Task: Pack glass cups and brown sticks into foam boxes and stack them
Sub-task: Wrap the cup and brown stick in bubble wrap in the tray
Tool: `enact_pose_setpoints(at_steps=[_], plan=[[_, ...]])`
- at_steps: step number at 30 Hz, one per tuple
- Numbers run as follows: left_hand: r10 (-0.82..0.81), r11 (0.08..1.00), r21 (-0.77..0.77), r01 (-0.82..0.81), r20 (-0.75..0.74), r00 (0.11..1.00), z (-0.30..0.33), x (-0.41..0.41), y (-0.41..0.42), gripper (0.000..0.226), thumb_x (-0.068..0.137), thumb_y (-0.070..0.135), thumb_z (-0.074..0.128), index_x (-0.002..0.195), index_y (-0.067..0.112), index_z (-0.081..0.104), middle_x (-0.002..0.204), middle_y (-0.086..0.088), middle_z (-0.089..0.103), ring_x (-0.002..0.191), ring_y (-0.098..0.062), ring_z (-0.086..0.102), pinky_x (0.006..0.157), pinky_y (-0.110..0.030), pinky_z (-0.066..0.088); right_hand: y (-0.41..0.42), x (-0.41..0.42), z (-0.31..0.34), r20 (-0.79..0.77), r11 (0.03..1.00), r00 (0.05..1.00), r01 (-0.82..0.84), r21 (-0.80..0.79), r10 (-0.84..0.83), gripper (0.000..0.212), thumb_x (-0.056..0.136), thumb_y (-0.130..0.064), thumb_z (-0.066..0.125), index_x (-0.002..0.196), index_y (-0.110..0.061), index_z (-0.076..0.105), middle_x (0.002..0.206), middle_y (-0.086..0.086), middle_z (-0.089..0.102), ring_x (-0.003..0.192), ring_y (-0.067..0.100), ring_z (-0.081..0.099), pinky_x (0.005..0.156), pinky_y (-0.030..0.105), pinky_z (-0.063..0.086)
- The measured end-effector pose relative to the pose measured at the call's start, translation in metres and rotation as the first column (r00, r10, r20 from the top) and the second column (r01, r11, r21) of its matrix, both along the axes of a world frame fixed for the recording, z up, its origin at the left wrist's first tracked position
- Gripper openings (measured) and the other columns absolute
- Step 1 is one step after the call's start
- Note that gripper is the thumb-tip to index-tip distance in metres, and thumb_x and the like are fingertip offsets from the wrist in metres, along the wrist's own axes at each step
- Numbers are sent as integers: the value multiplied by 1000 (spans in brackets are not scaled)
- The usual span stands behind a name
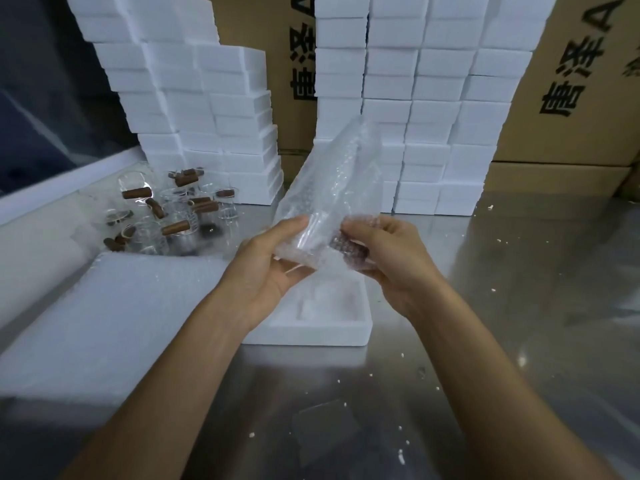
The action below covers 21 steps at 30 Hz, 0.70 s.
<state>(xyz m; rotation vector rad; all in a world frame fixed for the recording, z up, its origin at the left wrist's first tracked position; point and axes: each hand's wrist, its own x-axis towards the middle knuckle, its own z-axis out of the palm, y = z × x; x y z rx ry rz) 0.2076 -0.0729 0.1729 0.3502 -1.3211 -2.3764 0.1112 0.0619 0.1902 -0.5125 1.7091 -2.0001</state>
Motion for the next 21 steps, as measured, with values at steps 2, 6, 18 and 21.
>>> enact_pose_setpoints(at_steps=[2, 6, 18, 21], plan=[[-64, 998, -21, 64, 3, 998, -1, 0, 2, 44, 72, 20, 78, 113, 7, 70, 120, -16, 69, 108, -32, 68, 87, -41, 58, -1, 1, -1, -32, 998, 998, 59, -8, -60, 17, 94, -8, 65, 106, 3, 69, 89, 18, 74, 70, 15, 68, 66, 29, 59], [-118, 992, -41, 119, 20, 993, 0, 1, 2, 49, 74, 22, 78, 119, 8, 66, 122, -15, 69, 111, -32, 67, 91, -44, 56, -3, 1, -1, -87, 990, 987, 127, -58, -132, 12, 94, -5, 63, 103, 1, 69, 87, 17, 74, 69, 15, 70, 68, 33, 60], [-85, 991, -97, 94, 95, 992, 4, 8, -1, 29, 69, 32, 83, 96, 23, 80, 112, -9, 74, 102, -28, 71, 86, -48, 58, -2, -2, -10, -516, 967, 831, 256, 21, -208, 45, 87, -3, 59, 120, -32, 49, 105, -2, 62, 79, 17, 68, 68, 37, 60], [-52, 993, -104, 61, 90, 995, 4, 7, -2, 32, 69, 32, 84, 98, 20, 79, 115, -10, 73, 98, -28, 72, 87, -49, 58, 0, -4, -11, -751, 961, 653, 258, 102, -96, 40, 88, 0, 49, 108, -27, 70, 106, -8, 63, 74, 4, 59, 69, 24, 47]])
